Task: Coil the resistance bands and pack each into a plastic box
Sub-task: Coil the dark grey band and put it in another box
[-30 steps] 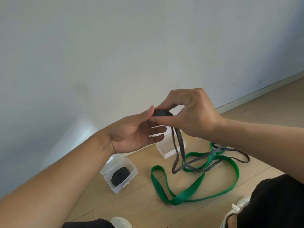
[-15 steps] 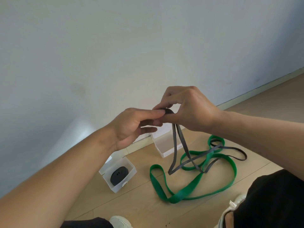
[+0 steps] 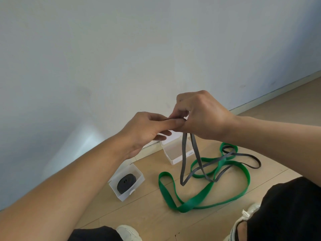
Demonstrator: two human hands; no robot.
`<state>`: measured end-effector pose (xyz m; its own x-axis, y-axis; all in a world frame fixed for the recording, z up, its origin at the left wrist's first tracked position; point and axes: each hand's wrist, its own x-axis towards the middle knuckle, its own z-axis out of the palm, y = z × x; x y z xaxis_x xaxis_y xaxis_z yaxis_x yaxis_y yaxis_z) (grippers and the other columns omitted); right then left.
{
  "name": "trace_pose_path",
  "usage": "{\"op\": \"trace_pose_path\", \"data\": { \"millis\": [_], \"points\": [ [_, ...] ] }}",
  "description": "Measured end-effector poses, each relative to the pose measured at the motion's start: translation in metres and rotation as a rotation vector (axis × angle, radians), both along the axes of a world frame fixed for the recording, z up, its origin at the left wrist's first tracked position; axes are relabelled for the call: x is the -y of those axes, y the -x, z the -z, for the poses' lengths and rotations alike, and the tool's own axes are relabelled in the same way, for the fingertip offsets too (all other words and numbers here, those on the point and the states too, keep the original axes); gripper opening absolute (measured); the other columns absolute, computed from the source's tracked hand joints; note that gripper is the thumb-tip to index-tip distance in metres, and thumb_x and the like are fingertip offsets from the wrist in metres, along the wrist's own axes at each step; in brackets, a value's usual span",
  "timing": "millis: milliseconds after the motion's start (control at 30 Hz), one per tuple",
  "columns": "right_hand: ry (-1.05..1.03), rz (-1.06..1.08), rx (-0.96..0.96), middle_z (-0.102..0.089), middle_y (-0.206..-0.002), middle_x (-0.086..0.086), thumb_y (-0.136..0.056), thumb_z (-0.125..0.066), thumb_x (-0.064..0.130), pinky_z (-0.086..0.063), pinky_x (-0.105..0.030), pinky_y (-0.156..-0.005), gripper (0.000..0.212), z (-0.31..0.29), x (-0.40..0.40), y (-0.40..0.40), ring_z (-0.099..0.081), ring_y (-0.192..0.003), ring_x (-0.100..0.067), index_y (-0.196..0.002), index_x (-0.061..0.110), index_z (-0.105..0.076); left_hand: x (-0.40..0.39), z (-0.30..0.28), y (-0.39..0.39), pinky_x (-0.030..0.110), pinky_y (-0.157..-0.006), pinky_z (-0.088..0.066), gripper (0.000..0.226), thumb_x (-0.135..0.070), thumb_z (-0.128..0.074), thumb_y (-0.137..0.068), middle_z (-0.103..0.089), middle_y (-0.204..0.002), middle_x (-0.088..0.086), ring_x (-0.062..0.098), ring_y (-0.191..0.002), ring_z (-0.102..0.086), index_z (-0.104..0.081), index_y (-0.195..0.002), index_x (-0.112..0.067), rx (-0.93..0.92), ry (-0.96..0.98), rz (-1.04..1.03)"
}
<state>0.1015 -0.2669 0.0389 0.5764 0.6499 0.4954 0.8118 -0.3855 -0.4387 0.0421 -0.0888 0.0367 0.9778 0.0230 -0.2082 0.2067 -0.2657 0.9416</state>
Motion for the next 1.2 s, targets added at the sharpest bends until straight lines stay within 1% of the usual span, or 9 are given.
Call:
{"op": "trace_pose_path", "data": {
  "millis": [67,200,433,533,633,767,933,1067,1200],
  "points": [
    [-0.046,-0.013,0.008,-0.062,-0.075,0.007,-0.078,-0.083,0.020,-0.045,-0.021,-0.061,0.008,-0.001,-0.002,0.001,-0.059,-0.069,-0.011,-0.083,0.014,-0.081,-0.003,0.000,0.000,0.030,-0.080,-0.052,0.051,-0.048,-0.084,-0.053,-0.080,-0.090,0.000,0.009,-0.079,-0.070,-0.084,-0.092,-0.016,-0.006,0.064,0.015],
    [-0.126,-0.063,-0.103,-0.068,-0.083,0.009,-0.077,-0.086,0.029,-0.045,-0.013,-0.070,0.015,-0.003,0.000,0.001,-0.062,-0.080,-0.009,-0.091,0.023,-0.082,-0.017,0.001,-0.003,0.030,-0.083,-0.046,0.035,-0.030,-0.084,-0.077,-0.074,-0.088,-0.001,0.010,-0.079,-0.066,-0.081,-0.106,-0.010,-0.047,0.285,0.130],
    [-0.243,-0.037,-0.185,-0.074,-0.085,0.014,-0.075,-0.086,0.032,-0.050,-0.017,-0.075,0.018,0.001,-0.002,0.005,-0.067,-0.088,-0.007,-0.091,0.026,-0.082,-0.027,0.011,-0.004,0.030,-0.082,-0.054,0.073,-0.050,-0.092,-0.062,-0.071,-0.092,0.002,0.017,-0.088,-0.068,-0.074,-0.120,-0.010,-0.053,0.534,0.245],
    [-0.315,-0.053,-0.294,-0.075,-0.093,0.015,-0.077,-0.084,0.030,-0.050,-0.010,-0.077,0.025,0.001,-0.004,0.009,-0.069,-0.089,-0.001,-0.101,0.031,-0.080,-0.028,0.012,-0.004,0.032,-0.088,-0.053,0.067,-0.050,-0.088,-0.069,-0.068,-0.105,0.003,0.018,-0.100,-0.066,-0.072,-0.124,-0.015,-0.059,0.570,0.290],
    [-0.332,-0.058,-0.334,-0.074,-0.089,0.018,-0.076,-0.085,0.032,-0.048,-0.006,-0.073,0.020,-0.001,-0.008,0.012,-0.070,-0.085,0.000,-0.094,0.037,-0.078,-0.028,0.011,-0.003,0.032,-0.092,-0.051,0.059,-0.049,-0.082,-0.076,-0.068,-0.115,0.003,0.018,-0.107,-0.064,-0.072,-0.125,-0.017,-0.051,0.611,0.329],
    [-0.276,0.001,-0.168,-0.074,-0.082,0.011,-0.076,-0.086,0.035,-0.048,-0.014,-0.072,0.014,-0.004,-0.004,0.007,-0.067,-0.087,-0.006,-0.079,0.043,-0.075,-0.022,0.003,-0.002,0.040,-0.101,-0.052,0.044,-0.048,-0.063,-0.090,-0.070,-0.117,0.002,0.023,-0.112,-0.064,-0.074,-0.123,-0.022,-0.074,0.452,0.290],
    [-0.080,0.010,0.093,-0.072,-0.074,0.004,-0.076,-0.082,0.020,-0.052,-0.036,-0.069,0.008,0.000,-0.006,0.001,-0.062,-0.084,-0.016,-0.082,0.015,-0.080,0.000,0.001,0.002,0.043,-0.095,-0.059,0.059,-0.062,-0.082,-0.064,-0.080,-0.098,-0.002,0.016,-0.093,-0.074,-0.079,-0.105,-0.019,0.058,0.010,0.071],
    [-0.078,-0.006,0.140,-0.065,-0.072,0.006,-0.074,-0.081,0.015,-0.048,-0.034,-0.067,0.010,0.001,-0.007,0.001,-0.052,-0.080,-0.013,-0.073,0.012,-0.071,-0.001,0.001,0.002,0.040,-0.090,-0.055,0.036,-0.048,-0.077,-0.081,-0.080,-0.096,0.006,0.019,-0.092,-0.074,-0.080,-0.098,-0.017,0.079,-0.012,0.138],
    [-0.128,-0.024,0.120,-0.070,-0.081,0.010,-0.078,-0.075,0.040,-0.050,-0.032,-0.073,0.022,0.008,-0.006,0.000,-0.058,-0.087,-0.012,-0.081,0.018,-0.077,-0.004,0.004,0.001,0.036,-0.086,-0.049,0.033,-0.043,-0.061,-0.090,-0.079,-0.092,0.008,0.020,-0.092,-0.073,-0.081,-0.101,-0.019,0.048,0.063,0.184]
  ]
}}
